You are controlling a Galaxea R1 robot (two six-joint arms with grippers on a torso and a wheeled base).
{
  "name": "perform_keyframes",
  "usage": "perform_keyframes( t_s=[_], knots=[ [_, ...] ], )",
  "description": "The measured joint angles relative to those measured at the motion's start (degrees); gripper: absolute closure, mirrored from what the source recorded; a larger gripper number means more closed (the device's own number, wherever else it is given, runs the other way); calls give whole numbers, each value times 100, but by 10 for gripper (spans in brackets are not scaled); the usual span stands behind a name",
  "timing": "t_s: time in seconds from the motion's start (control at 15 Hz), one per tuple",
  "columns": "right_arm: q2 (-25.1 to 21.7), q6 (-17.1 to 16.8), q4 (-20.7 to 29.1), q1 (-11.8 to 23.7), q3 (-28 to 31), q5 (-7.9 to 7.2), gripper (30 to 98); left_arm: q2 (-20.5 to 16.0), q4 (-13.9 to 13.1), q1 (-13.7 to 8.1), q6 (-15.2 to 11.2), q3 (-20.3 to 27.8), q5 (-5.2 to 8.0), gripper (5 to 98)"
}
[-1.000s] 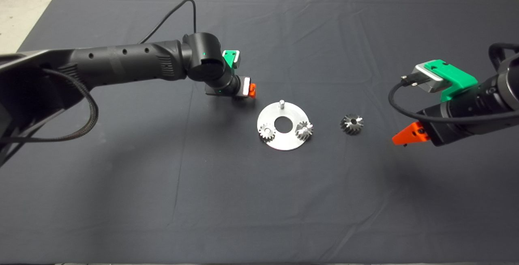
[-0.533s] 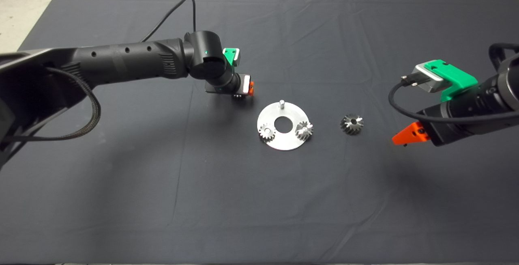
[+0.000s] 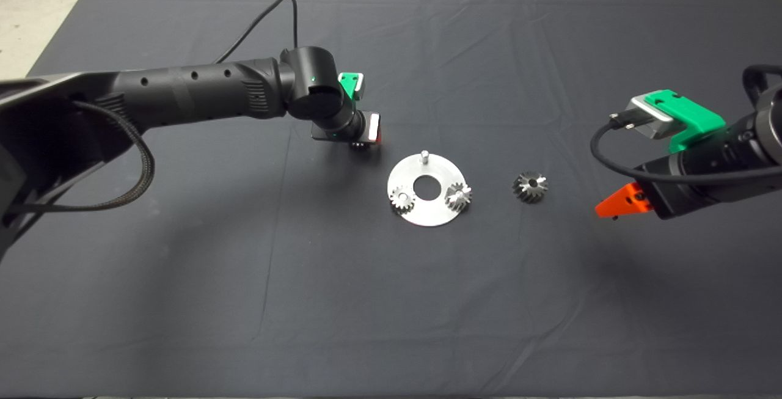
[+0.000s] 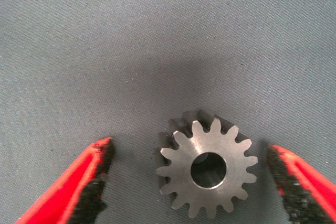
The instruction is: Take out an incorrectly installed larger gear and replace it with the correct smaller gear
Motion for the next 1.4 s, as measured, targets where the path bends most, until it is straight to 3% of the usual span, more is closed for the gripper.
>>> perform_keyframes(
  t_s=[1.4],
  knots=[
    [-234, -128, 11, 2, 5, 0, 504, 183, 19, 0, 63, -2, 85, 600]
  ],
)
